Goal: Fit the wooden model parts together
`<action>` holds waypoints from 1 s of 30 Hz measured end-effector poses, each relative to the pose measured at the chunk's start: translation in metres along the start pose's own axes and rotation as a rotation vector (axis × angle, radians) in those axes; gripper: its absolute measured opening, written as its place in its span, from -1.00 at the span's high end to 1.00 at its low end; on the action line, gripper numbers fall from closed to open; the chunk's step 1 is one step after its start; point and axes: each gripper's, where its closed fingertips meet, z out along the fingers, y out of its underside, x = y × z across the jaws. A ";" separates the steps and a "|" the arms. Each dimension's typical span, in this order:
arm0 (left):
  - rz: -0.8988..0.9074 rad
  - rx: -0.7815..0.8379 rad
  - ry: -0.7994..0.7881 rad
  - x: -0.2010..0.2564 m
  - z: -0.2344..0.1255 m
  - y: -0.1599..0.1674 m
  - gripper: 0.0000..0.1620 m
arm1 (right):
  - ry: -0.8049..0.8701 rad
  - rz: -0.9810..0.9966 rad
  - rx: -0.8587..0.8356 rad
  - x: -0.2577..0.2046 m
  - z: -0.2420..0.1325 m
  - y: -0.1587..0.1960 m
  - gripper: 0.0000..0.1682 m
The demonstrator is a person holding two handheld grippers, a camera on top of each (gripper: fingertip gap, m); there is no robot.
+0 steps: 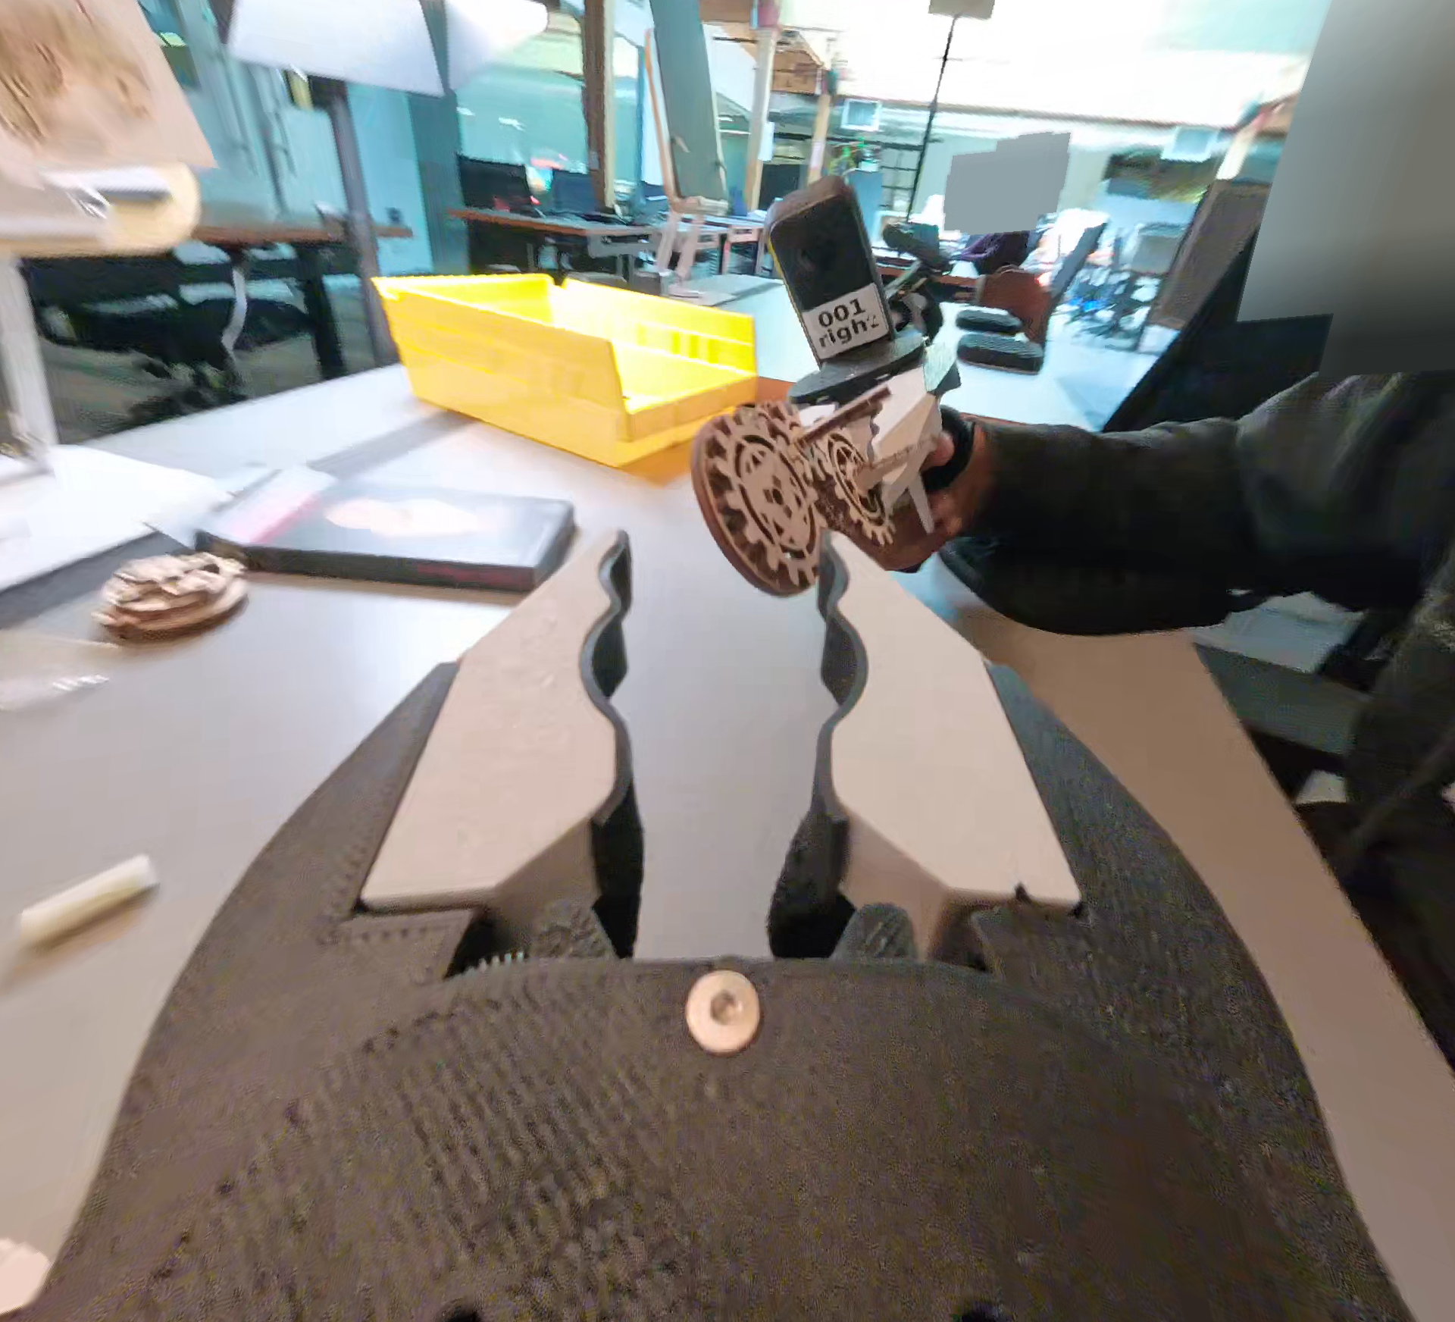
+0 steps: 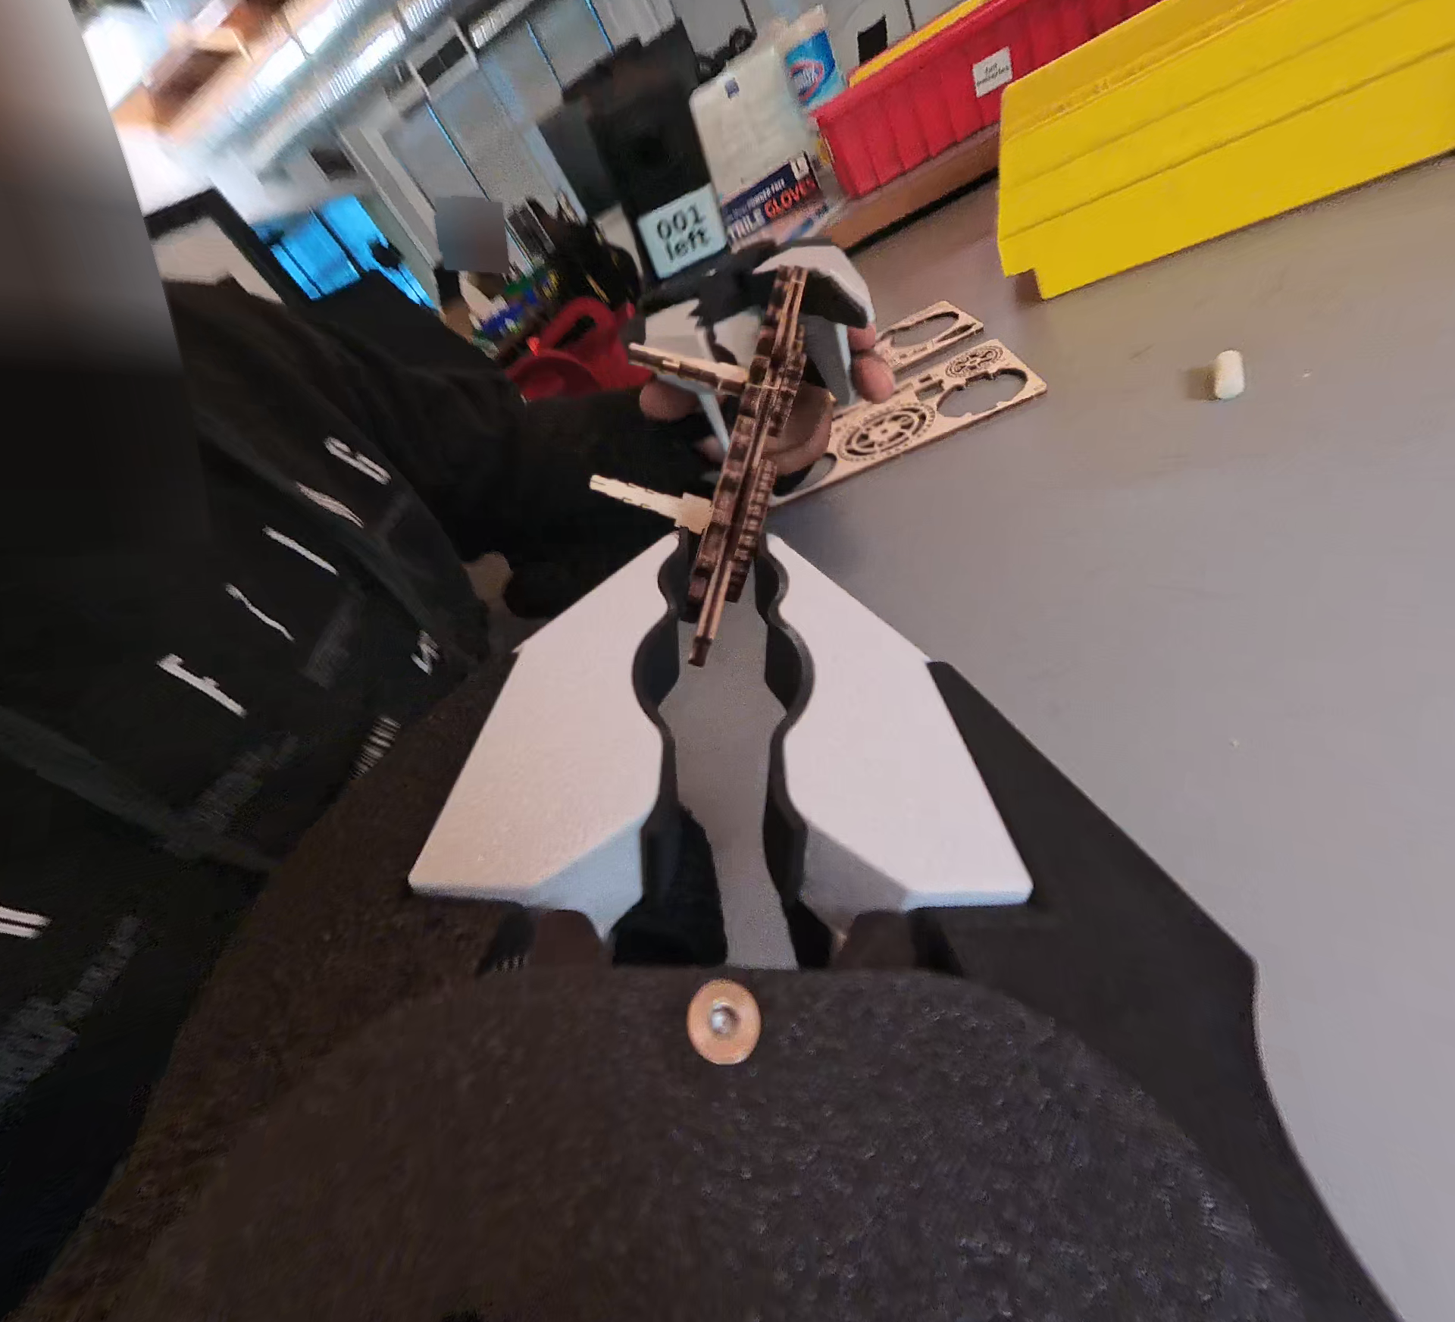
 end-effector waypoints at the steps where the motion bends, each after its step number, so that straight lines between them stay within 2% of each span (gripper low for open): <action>1: -0.012 -0.011 0.026 0.003 0.000 0.003 0.53 | 0.011 -0.044 -0.025 -0.002 0.003 0.004 0.83; 4: 0.013 -0.037 0.100 0.016 0.000 0.007 0.76 | 0.024 -0.130 -0.092 -0.006 0.010 0.015 0.83; 7: 0.005 -0.049 0.143 0.021 -0.002 0.004 0.83 | 0.014 -0.118 -0.103 -0.007 0.009 0.017 0.84; 12: -0.018 -0.054 0.190 0.028 -0.003 0.005 0.85 | -0.003 -0.088 -0.174 -0.007 0.009 0.030 0.86; 18: -0.137 -0.073 0.243 0.029 -0.004 0.007 0.87 | 0.004 -0.080 -0.229 -0.005 0.011 0.040 0.87; 23: -0.076 -0.086 0.192 0.021 -0.004 0.012 0.87 | 0.053 -0.105 -0.193 0.003 0.007 0.032 0.87; 26: -0.048 -0.094 0.112 0.007 -0.004 0.015 0.82 | 0.165 -0.239 -0.199 0.014 0.005 0.028 0.88; 30: -0.123 -0.100 0.057 -0.011 -0.005 0.020 0.70 | 0.347 -0.492 -0.240 0.031 -0.001 0.023 0.88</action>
